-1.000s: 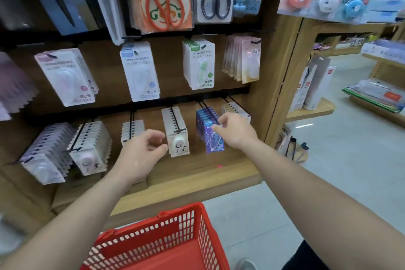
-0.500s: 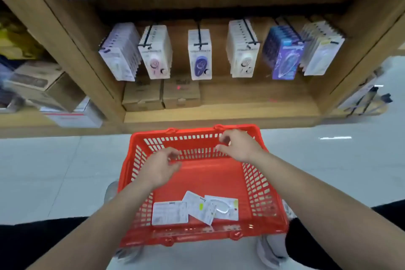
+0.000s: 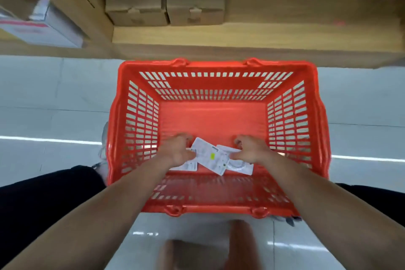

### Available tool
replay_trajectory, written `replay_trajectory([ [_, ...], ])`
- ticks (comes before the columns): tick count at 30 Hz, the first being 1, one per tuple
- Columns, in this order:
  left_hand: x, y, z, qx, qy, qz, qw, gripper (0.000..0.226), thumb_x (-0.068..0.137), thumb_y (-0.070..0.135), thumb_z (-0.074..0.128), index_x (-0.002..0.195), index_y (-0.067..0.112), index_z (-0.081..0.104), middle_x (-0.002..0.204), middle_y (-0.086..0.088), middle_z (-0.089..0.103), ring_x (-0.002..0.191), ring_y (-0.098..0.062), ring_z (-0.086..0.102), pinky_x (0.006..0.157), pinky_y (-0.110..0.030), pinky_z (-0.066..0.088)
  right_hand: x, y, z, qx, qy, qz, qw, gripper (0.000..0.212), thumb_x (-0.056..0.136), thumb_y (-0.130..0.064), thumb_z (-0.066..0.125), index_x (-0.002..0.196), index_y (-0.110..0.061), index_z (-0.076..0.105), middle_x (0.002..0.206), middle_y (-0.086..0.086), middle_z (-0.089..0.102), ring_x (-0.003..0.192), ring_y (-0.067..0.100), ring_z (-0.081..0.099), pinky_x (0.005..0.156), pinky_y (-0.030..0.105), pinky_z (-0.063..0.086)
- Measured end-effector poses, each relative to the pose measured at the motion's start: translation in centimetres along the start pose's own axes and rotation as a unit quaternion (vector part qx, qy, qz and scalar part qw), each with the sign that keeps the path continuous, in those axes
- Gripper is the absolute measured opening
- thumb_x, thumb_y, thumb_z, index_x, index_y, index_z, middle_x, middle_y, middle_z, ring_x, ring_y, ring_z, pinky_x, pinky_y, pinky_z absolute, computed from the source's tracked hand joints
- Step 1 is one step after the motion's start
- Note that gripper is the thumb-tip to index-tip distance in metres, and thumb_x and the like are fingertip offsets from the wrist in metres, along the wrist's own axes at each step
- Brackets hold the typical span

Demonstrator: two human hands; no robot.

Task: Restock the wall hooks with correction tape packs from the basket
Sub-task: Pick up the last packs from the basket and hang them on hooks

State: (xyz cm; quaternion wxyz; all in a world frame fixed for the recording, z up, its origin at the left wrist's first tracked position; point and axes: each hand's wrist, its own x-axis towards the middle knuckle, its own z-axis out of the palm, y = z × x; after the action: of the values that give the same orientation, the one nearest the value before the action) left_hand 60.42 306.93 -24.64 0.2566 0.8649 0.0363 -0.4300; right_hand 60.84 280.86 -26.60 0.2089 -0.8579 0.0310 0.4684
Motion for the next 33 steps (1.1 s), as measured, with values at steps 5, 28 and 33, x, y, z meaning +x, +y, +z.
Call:
replay_trajectory([
  [5,3.4,0.4,1.9,0.000,-0.009,-0.017,1.000,0.071,0.077,0.032,0.086,0.138,0.022,0.051,0.132,0.000,0.059,0.121,-0.023,0.059,0.098,-0.031,0.045,1.6,0.2,1.3,0.005,-0.038,-0.017,0.999,0.047,0.073,-0.051,0.087,0.105,-0.028,0.061,0.100,-0.006,0.063,0.095,0.019,0.060,0.073,0.032,0.043],
  [28,4.0,1.7,1.3,-0.260,0.103,0.001,0.960,0.027,0.085,0.010,0.076,0.079,0.025,0.054,0.086,0.005,0.067,0.085,-0.008,0.065,0.077,-0.025,0.049,3.0,-3.4,-1.0,0.420,0.051,-0.013,0.906,0.040,0.089,0.000,0.072,0.123,-0.017,0.060,0.111,0.009,0.072,0.092,0.030,0.072,0.077,0.051,0.060],
  [33,4.9,2.3,2.2,-0.293,0.092,0.019,0.951,0.007,0.088,0.021,0.075,0.088,0.022,0.069,0.105,0.007,0.073,0.104,-0.010,0.064,0.091,-0.025,0.045,3.8,-4.1,-0.2,0.441,0.049,-0.006,0.896,0.030,0.095,-0.010,0.064,0.125,-0.015,0.061,0.109,0.006,0.072,0.094,0.027,0.070,0.069,0.033,0.055],
])
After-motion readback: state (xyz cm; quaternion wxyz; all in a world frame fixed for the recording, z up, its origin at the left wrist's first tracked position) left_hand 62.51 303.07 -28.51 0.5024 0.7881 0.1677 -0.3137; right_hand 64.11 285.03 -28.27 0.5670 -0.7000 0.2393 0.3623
